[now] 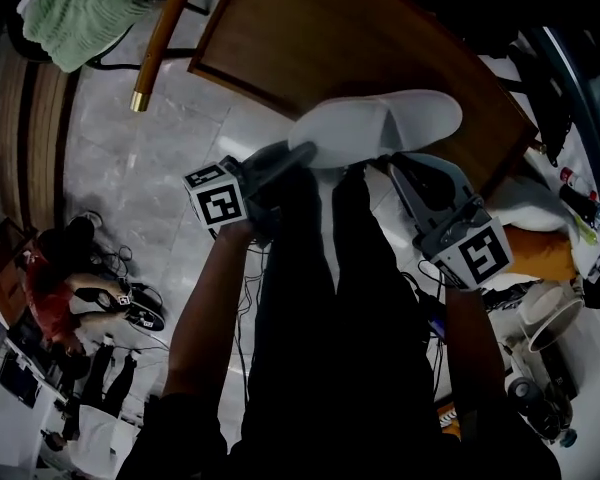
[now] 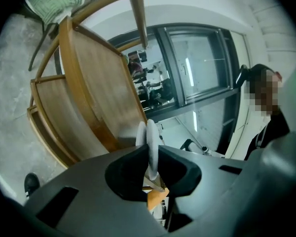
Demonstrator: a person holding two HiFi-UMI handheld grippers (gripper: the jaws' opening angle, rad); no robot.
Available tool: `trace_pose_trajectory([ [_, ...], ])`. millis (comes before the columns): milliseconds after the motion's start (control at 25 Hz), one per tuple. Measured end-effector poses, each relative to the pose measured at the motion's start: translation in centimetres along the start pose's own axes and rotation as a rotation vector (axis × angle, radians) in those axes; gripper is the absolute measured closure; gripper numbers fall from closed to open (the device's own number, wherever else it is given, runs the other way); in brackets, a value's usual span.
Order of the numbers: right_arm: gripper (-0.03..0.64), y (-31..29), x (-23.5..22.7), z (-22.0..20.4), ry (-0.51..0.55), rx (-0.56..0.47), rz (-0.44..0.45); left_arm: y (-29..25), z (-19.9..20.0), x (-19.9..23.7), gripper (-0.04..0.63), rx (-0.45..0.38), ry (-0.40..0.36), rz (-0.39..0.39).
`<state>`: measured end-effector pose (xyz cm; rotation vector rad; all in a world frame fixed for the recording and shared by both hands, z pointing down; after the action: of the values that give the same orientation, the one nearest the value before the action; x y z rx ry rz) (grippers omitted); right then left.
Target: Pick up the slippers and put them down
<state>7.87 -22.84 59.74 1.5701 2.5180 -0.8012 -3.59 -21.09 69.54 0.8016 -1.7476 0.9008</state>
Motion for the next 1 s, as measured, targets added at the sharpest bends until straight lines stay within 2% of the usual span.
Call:
trace_pose_trajectory([
  [200,0.584,1.6,1.3,3.7,0.048,-0.035,-0.008,1.1,1.1,-4.0,0.548,-0.009,-0.061,-0.015],
  [360,0.584,3.2,2.6,8.7,0.135,-0.094,-0.01,2.1,3.8,-8.9,0.549,-0.07,-0.139,-0.056],
  [600,0.584,6.0,5.8,17.5,0.301,-0.211,-0.008,6.8,8.3,-18.3,0.549,-0.207,-0.321,-0.073],
  [840,0.584,7.4,8.7,27.6,0.502,-0.346,-0.022,11.0,15.8,-27.0,0.549,-0.365,-0.555,-0.078],
  [1000,0.584,10.2,10.8,32.6,0.593,-0.461,-0.043,12.9,18.4,-33.1,0.551,-0.444,-0.707,-0.089],
])
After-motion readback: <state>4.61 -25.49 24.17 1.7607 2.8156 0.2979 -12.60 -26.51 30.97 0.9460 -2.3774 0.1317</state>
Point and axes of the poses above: the fingertips, and each gripper's own axes: y backward along the fingers, x to its left, z out of its top, the point moved 1 cm from there along y, backward along the fingers, and after that the axes turned 4 degrees about z, right-handed, at the moved point
